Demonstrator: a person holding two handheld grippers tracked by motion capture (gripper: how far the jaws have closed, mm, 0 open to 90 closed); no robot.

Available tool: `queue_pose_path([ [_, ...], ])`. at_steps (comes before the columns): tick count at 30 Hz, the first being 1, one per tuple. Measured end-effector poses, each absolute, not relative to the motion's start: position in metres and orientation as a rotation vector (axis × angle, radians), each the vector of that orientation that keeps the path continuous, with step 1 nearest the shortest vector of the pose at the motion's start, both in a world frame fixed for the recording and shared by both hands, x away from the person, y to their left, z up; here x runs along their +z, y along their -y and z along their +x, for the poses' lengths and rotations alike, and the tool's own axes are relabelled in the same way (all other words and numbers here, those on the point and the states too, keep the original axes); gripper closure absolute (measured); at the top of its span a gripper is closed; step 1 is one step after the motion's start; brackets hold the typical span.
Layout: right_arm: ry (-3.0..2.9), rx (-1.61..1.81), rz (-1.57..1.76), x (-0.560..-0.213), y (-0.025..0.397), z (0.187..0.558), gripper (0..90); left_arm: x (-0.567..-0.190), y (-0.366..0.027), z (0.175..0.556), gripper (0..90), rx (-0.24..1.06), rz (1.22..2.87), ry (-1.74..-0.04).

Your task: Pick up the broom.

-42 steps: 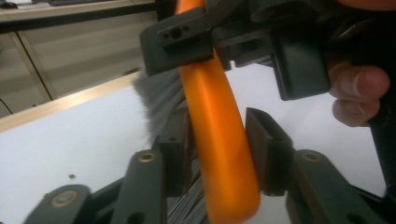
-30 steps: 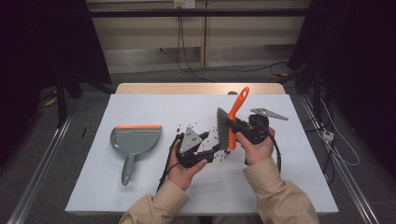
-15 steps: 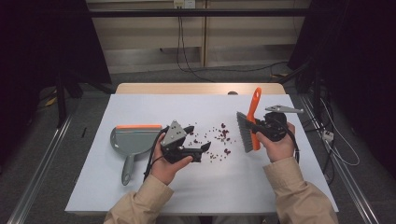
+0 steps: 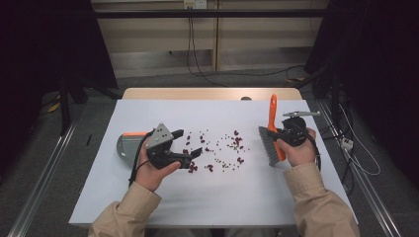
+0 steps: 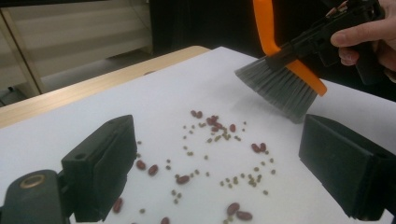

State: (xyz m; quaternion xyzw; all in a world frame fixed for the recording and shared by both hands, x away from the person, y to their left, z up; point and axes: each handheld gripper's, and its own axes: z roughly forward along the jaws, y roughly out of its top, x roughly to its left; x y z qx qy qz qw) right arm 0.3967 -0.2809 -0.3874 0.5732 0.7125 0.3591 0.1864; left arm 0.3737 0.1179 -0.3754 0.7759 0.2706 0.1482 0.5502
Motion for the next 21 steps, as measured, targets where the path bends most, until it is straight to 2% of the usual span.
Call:
queue_pose_path([
  [17,-2.031,0.936,1.568,-0.414,0.257,0.42,69.7,-0.395,-0.164,0.379,10.7,0.37,1.833,-0.741],
  [19,-2.031,0.929,1.578,-0.413,0.257,0.418,67.3,-0.396,-0.167,0.379,10.7,0.375,1.825,-0.747],
  [21,-2.057,0.922,1.567,-0.412,0.257,0.415,61.2,-0.396,-0.168,0.378,10.7,0.377,1.813,-0.754],
])
